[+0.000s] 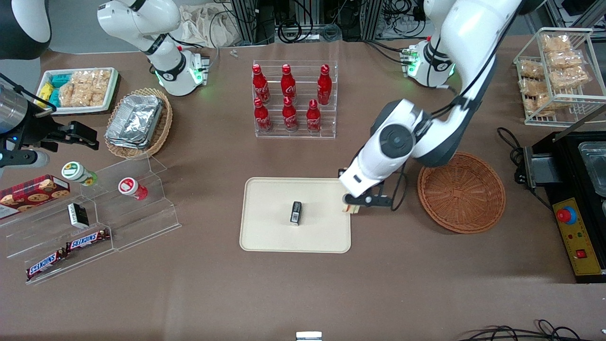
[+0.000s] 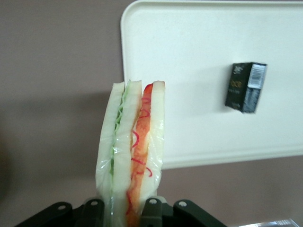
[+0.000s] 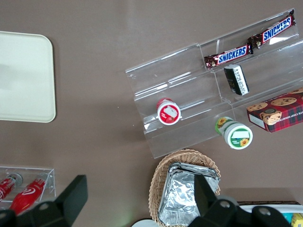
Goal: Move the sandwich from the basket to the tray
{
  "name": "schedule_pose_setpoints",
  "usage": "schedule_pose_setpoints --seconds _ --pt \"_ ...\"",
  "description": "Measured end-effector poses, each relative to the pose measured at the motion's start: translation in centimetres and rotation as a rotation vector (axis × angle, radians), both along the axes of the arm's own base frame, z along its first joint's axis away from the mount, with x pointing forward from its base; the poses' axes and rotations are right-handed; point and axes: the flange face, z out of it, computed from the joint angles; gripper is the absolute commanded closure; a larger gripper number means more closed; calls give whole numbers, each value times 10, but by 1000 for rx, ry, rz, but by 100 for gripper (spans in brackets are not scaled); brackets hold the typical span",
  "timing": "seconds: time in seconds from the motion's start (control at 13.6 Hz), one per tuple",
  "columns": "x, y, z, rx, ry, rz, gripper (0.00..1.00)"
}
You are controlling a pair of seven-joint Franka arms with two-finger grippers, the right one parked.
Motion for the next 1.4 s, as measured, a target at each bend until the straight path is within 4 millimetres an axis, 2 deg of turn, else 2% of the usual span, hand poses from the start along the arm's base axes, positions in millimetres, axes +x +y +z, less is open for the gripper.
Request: schedule_pose_setpoints --seconds 0.15,0.29,0.37,0.44,0.51,0.59,0.81,0.96,1.03,1.1,1.25,1.4 --pt "19 -9 -34 -3 -21 2 100" --pt "30 -12 -62 -34 -42 10 100" --pt "31 -15 -75 -43 -44 11 95" --pt "31 -16 -85 -47 -46 12 66" --pt "30 -18 -92 -49 -51 12 14" --pt "30 -21 -95 -49 -58 13 1" --pt "32 -24 -91 -48 -70 36 1" --pt "40 -24 -76 -60 -93 100 1" --pt "45 -22 -56 -64 -113 132 1" --pt "52 -15 -30 -53 -129 161 1" --pt "64 18 30 -10 -141 206 1" --pt "63 50 86 33 -132 215 1"
